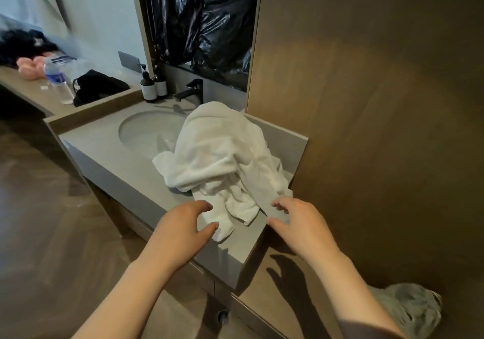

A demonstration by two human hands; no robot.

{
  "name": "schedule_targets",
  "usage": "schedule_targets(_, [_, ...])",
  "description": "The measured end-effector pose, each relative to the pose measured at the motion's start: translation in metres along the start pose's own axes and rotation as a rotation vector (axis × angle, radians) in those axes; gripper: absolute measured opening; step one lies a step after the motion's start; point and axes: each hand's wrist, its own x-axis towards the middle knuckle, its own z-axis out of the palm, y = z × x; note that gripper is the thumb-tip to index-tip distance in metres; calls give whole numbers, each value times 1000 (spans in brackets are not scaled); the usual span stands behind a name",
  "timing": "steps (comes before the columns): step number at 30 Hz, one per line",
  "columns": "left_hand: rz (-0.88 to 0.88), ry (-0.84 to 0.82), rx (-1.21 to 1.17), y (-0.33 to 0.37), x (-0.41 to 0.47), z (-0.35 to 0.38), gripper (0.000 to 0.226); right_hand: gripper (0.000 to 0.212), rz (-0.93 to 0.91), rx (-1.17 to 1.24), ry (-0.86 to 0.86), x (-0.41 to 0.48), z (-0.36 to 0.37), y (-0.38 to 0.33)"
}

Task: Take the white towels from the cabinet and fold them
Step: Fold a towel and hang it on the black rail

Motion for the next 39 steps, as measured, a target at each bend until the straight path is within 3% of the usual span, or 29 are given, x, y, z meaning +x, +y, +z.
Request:
schedule_targets(15, [164,91,-53,-20,148,-38,44,42,116,140,140,114,2,-12])
schedule_targets(25, [366,-81,-54,-61,276,-66,43,42,368,149,231,164,8,-51])
schedule_targets(31, [646,-141,-62,-76,309,-62,44,40,522,178,334,162,19,-74])
schedule_targets(39, [640,-214,-211,-73,319,-43,45,46,627,170,405,150,28,-82])
